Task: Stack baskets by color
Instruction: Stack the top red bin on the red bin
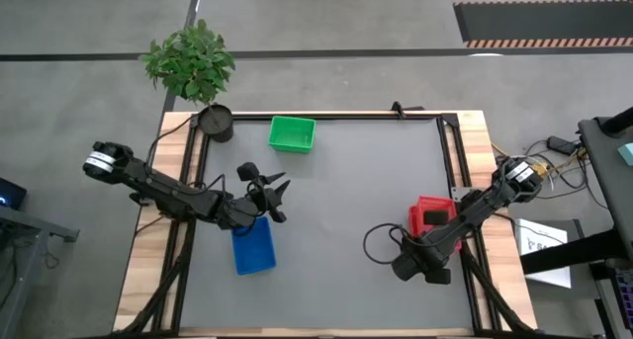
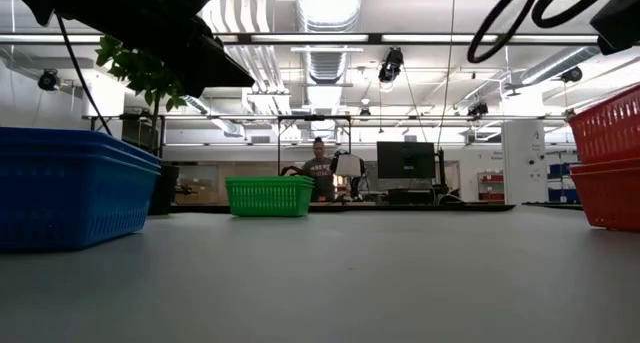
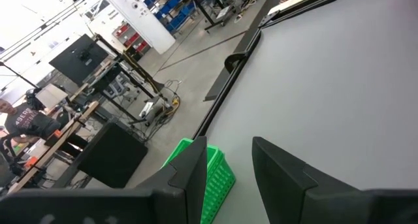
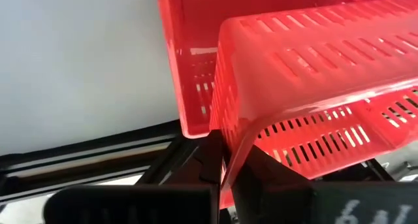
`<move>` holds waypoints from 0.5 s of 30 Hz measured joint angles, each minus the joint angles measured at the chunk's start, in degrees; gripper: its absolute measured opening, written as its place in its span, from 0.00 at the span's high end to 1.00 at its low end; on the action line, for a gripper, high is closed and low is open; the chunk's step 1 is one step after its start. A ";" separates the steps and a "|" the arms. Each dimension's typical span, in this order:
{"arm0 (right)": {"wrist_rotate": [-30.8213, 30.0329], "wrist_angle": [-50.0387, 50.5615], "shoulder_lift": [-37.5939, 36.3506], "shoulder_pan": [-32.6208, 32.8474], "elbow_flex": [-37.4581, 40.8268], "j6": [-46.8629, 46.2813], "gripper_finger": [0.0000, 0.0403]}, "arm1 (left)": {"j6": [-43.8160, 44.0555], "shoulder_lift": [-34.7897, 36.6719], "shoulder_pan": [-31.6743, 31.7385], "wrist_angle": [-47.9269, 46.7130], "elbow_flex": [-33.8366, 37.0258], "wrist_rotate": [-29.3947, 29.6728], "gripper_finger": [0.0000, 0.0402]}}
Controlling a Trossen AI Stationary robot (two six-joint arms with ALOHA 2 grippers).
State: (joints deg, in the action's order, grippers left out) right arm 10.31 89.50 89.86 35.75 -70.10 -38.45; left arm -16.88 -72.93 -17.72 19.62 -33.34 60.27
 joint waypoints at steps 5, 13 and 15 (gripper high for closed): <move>0.02 -0.96 0.04 -0.02 0.12 0.56 0.98 | 0.00 0.00 0.00 0.02 0.05 0.00 0.74; -1.68 -1.80 1.38 -0.07 0.25 0.33 0.84 | 0.04 0.00 0.00 0.02 0.45 0.01 0.74; -1.54 -1.89 2.10 -0.15 0.25 0.34 0.79 | 0.04 0.00 0.00 0.03 0.63 0.01 0.74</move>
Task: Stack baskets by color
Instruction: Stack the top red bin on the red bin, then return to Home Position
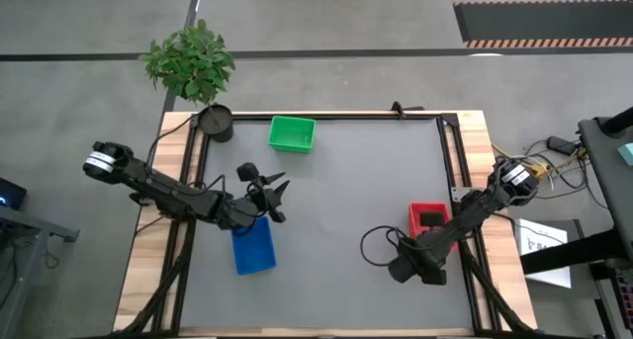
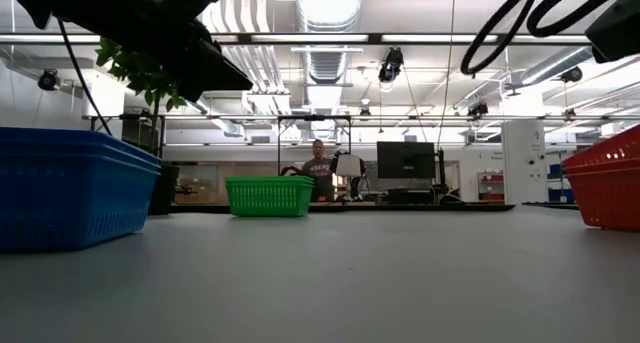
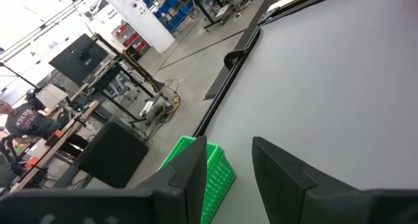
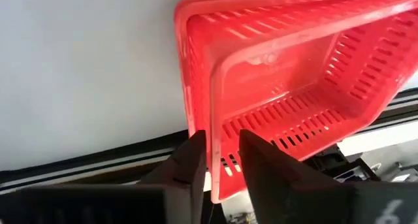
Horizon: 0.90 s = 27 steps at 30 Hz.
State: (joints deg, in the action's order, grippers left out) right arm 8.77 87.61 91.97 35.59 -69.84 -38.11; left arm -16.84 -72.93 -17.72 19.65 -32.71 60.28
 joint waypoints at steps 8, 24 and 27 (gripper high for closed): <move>3.70 0.03 -0.65 -1.05 -2.86 -2.48 0.69 | 0.04 -0.02 0.00 -0.01 0.20 0.00 0.74; -1.54 -0.27 -5.86 -1.68 -7.16 -2.39 0.97 | 0.17 -0.02 0.01 0.01 0.23 -0.01 0.74; -2.86 -2.33 -6.63 -1.68 -5.35 -2.37 0.98 | 0.17 -0.02 0.00 0.01 0.24 -0.01 0.74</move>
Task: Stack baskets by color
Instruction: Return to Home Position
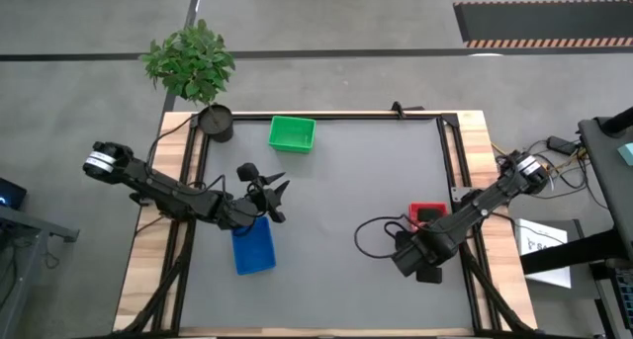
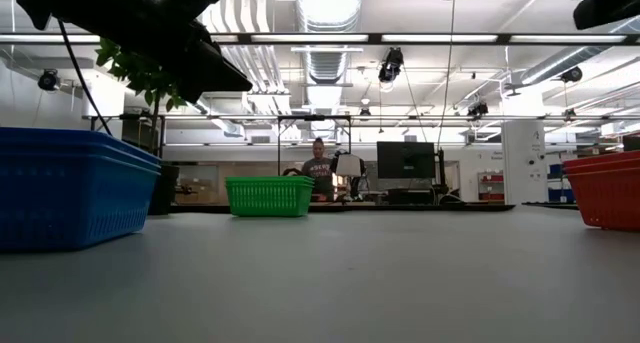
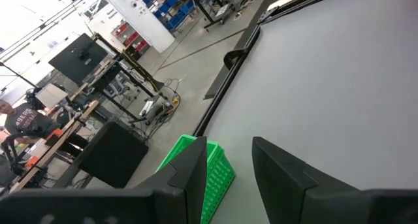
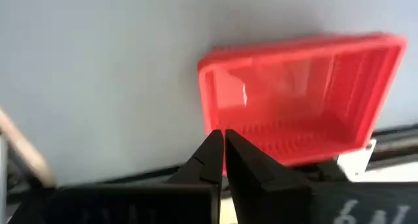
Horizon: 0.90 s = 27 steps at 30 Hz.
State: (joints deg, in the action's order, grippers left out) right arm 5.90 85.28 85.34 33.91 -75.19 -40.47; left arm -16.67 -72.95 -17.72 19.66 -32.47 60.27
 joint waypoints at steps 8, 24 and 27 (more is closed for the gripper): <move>-16.24 -47.93 -7.94 -2.21 15.42 27.31 0.98 | -9.26 3.40 -4.35 0.02 0.46 -44.16 0.76; -6.96 -113.82 -32.96 -26.78 54.15 64.58 0.98 | -1.69 31.13 -4.76 -3.36 14.66 -58.53 0.98; -7.09 -113.57 -37.40 -27.89 57.53 63.78 0.98 | -0.54 36.49 -4.74 -3.20 18.21 -55.95 0.99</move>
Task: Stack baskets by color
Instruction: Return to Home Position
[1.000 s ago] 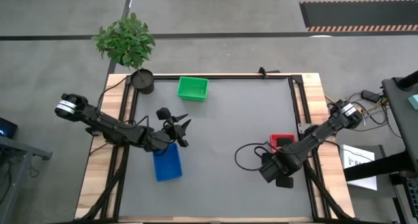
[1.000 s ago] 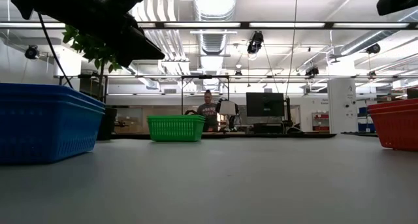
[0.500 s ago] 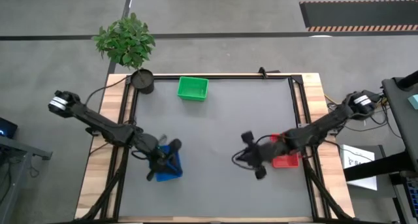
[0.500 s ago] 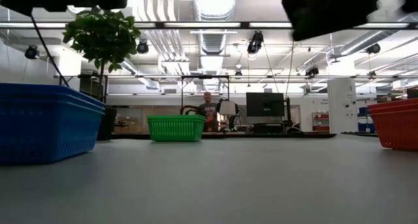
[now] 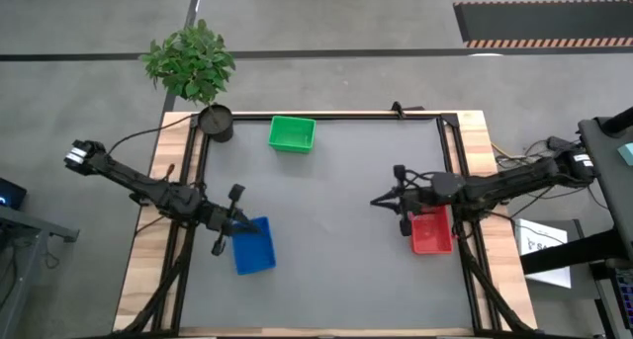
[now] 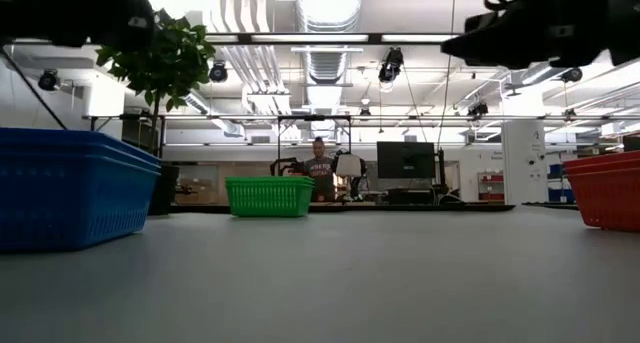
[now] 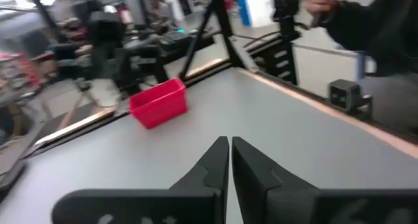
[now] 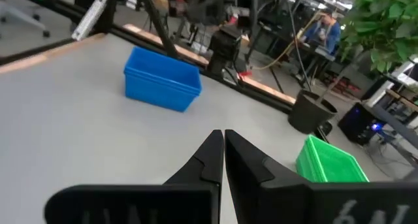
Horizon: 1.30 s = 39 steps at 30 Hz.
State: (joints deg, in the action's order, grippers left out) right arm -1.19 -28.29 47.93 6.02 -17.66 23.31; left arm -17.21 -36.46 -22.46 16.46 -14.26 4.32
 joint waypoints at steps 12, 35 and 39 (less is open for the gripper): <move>-5.05 3.62 -17.17 -0.46 9.20 -0.25 0.98 | 0.33 20.87 0.37 0.05 12.77 8.73 1.00; -8.51 23.63 -36.64 -0.46 10.85 -0.22 0.98 | 0.33 35.17 0.35 -11.43 13.88 13.61 1.00; -8.44 25.84 -40.53 -0.46 11.69 -0.31 0.98 | 0.35 35.16 0.35 -11.23 13.90 13.62 1.00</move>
State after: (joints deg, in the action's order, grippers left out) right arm -9.63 -2.45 7.40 5.56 -5.97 23.00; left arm -16.86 -1.30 -22.11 5.23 -0.36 17.93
